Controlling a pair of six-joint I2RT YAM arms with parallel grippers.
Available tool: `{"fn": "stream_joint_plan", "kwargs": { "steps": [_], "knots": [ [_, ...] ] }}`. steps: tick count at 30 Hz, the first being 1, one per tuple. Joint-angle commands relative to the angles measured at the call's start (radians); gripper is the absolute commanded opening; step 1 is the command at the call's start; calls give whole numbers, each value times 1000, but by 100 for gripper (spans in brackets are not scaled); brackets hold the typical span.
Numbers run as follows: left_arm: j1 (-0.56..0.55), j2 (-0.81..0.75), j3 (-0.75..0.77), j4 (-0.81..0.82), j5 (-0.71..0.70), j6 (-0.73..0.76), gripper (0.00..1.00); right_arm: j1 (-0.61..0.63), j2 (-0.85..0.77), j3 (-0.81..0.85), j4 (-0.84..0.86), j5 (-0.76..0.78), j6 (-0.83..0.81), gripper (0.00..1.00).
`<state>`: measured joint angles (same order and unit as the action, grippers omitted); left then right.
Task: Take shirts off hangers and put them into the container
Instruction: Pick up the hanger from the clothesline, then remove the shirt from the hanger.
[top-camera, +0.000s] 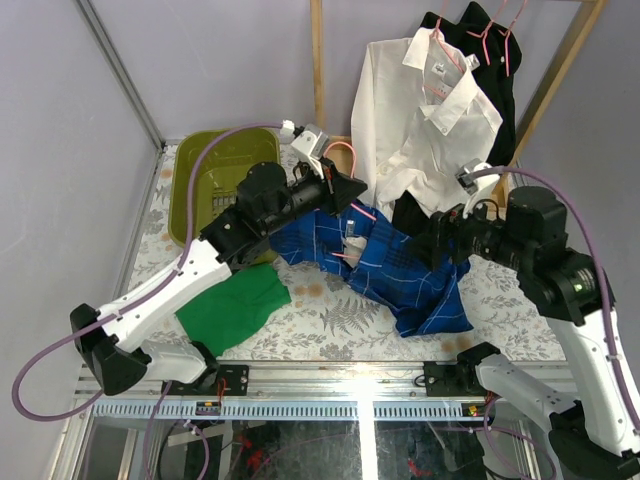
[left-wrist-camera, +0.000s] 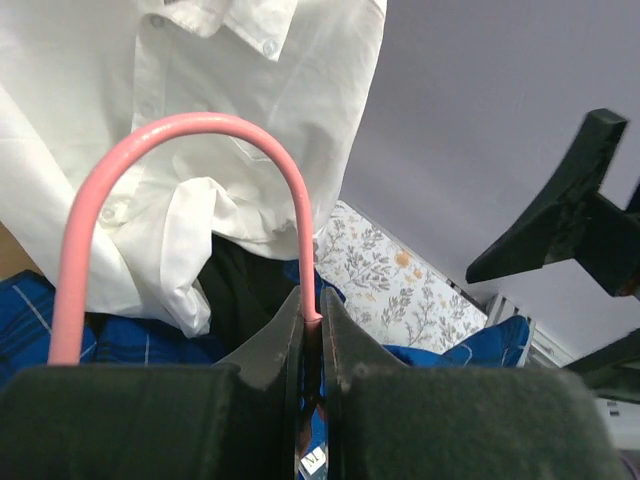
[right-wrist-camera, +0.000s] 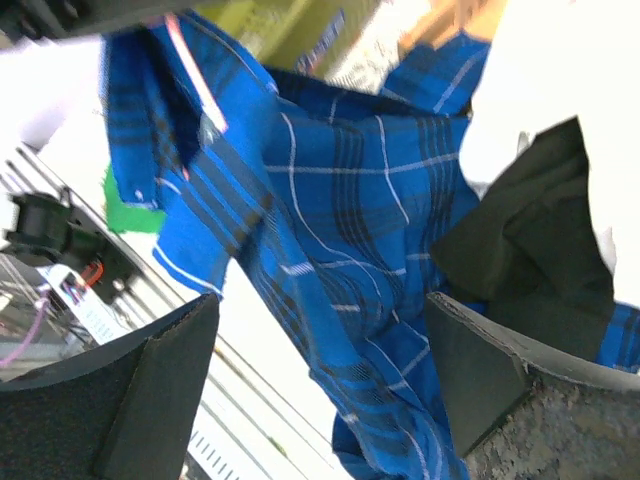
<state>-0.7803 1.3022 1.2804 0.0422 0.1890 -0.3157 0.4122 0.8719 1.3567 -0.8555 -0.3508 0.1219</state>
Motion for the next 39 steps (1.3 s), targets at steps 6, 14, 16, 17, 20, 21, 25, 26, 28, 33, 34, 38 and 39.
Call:
{"fn": "stream_joint_plan", "kwargs": {
  "steps": [6, 14, 16, 17, 20, 21, 25, 26, 28, 33, 34, 38, 39],
  "knots": [
    [-147, 65, 172, -240, -361, -51, 0, 3, 83, 175, -31, -134, 145, 79],
    [-203, 162, 282, -321, -538, -91, 0, 3, 106, 168, -71, 89, 200, 76],
    [-213, 194, 325, -348, -557, -97, 0, 5, 128, 157, -71, 96, 218, 76],
    [-217, 208, 349, -369, -567, -106, 0, 5, 137, 144, -66, 90, 223, 76],
    [-237, 229, 368, -386, -602, -103, 0, 17, 162, 121, -83, 84, 235, 75],
    [-242, 230, 364, -386, -622, -106, 0, 26, 157, 100, -73, 97, 242, 75],
    [-260, 211, 311, -354, -649, -112, 0, 52, 126, -13, -17, 202, 263, 72],
    [-264, 209, 297, -343, -653, -108, 0, 54, 118, -39, 4, 206, 259, 66],
    [-267, 212, 287, -333, -652, -95, 0, 55, 119, -58, 6, 248, 254, 60],
    [-269, 194, 274, -328, -640, -14, 0, 56, 146, -71, 72, 268, 294, 28],
    [-267, 189, 277, -333, -651, 6, 0, 56, 163, -65, 80, 254, 305, 26],
    [-262, 143, 258, -300, -627, 64, 0, 65, 217, -36, 55, 277, 334, 11],
    [-260, 133, 254, -296, -638, 85, 0, 65, 220, -40, 51, 327, 332, 10]
  ]
}}
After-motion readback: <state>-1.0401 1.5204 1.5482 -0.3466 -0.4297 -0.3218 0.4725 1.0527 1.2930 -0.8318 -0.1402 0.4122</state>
